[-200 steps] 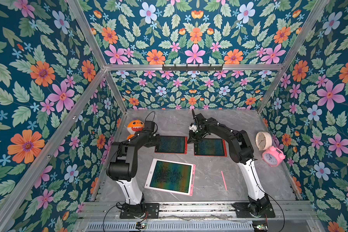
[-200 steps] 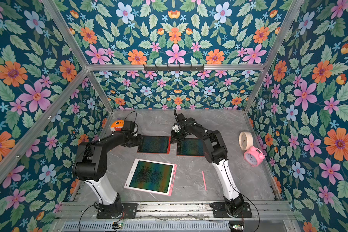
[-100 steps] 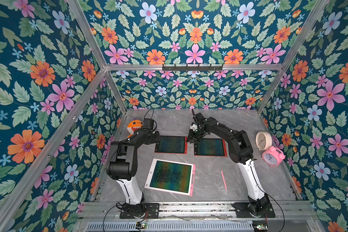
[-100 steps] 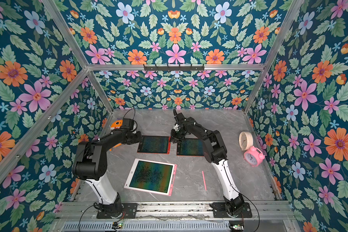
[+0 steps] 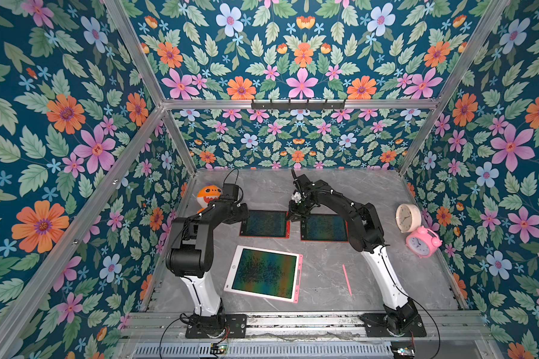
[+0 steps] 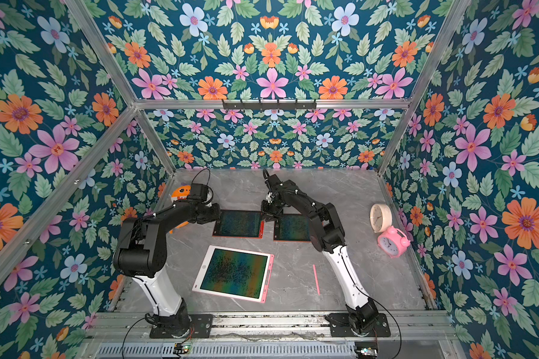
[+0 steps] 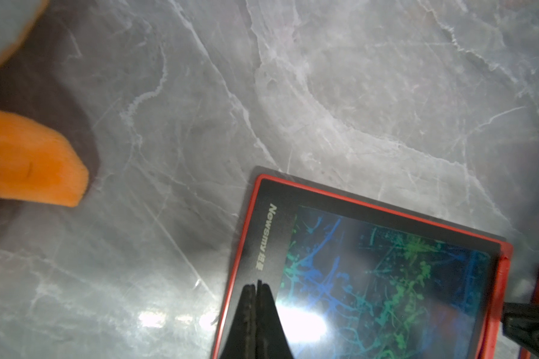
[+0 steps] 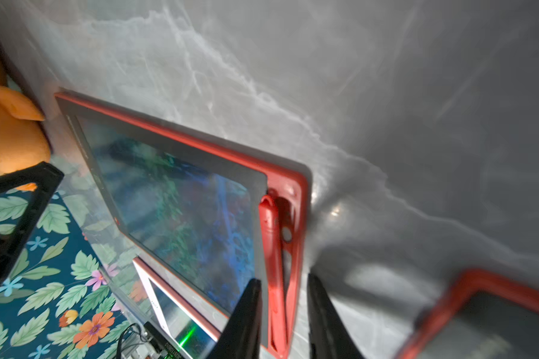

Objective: Place the stylus back onto the writing tablet
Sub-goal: Place the stylus on the writing tablet.

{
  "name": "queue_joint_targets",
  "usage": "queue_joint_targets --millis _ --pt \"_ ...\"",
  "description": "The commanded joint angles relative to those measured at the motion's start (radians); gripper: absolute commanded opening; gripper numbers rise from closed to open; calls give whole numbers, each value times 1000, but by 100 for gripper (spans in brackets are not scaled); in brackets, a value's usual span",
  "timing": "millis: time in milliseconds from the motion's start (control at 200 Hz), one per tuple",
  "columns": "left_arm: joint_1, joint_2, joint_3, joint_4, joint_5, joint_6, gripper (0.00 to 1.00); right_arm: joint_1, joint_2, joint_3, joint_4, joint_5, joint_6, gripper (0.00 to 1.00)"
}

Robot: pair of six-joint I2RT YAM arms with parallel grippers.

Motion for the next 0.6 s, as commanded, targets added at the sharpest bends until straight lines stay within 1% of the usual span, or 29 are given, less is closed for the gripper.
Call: queue_joint_targets --millis 0,175,350,425,520,595 --pt "1 7 8 4 7 -1 0 3 20 28 -68 41 -8 25" --pt "0 12 10 4 8 -1 0 3 27 34 -75 49 -1 20" --pt "0 18 11 2 15 -1 0 6 21 30 -67 53 5 19" --pt "0 18 10 4 16 -3 0 9 -1 11 -40 63 11 20" --pt "1 18 10 4 16 -3 0 9 -27 -11 -6 80 23 24" --pt "0 21 9 6 23 -4 0 11 -19 11 -17 92 22 27"
